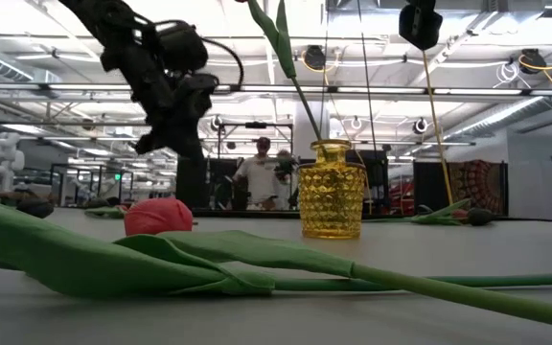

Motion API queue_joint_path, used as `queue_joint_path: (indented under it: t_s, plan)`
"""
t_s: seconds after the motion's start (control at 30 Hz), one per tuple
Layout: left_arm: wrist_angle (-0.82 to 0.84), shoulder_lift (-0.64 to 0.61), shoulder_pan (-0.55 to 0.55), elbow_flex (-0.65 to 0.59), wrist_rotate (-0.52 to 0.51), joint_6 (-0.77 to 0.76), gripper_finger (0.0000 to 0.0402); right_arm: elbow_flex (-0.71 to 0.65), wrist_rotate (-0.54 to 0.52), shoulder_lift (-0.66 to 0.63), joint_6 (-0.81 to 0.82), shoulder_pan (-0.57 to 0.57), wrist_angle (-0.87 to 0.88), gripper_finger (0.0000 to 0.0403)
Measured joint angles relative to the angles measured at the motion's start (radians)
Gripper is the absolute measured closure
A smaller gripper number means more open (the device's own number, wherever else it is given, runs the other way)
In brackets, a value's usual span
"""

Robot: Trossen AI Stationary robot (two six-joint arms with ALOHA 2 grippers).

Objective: Sort flowers into vase by color
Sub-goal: Put the top left red flower into the yellow vase

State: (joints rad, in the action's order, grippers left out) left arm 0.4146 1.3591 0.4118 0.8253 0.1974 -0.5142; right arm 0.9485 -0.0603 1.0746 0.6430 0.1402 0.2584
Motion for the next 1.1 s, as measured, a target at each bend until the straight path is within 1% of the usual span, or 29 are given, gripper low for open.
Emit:
queue_joint_path:
  t_s: [0.23, 0.5, 0.7, 0.87, 1.1]
  plan:
    - [-0.001, -0.138, 0.0, 0.0, -0.027, 0.0, 0.0398, 0.0, 0.001, 0.0, 0.0, -0.044, -0.02, 0.0403]
    - [0.011, -0.276, 0.0, 0.01, -0.032, 0.0, 0.0399, 0.0, 0.006, 0.004, 0.0, -0.114, -0.115, 0.0403]
    - [0.128, -0.293, -0.002, 0.128, -0.032, 0.074, 0.0399, 0.005, 0.009, 0.005, 0.0, -0.168, -0.127, 0.0403]
    - [0.167, -0.293, -0.002, 0.218, -0.032, 0.111, 0.0399, 0.038, 0.01, 0.013, -0.013, -0.219, -0.125, 0.0403]
    - [0.199, -0.292, -0.016, 0.265, -0.021, 0.129, 0.0399, 0.134, 0.015, 0.059, -0.073, -0.292, -0.124, 0.0403]
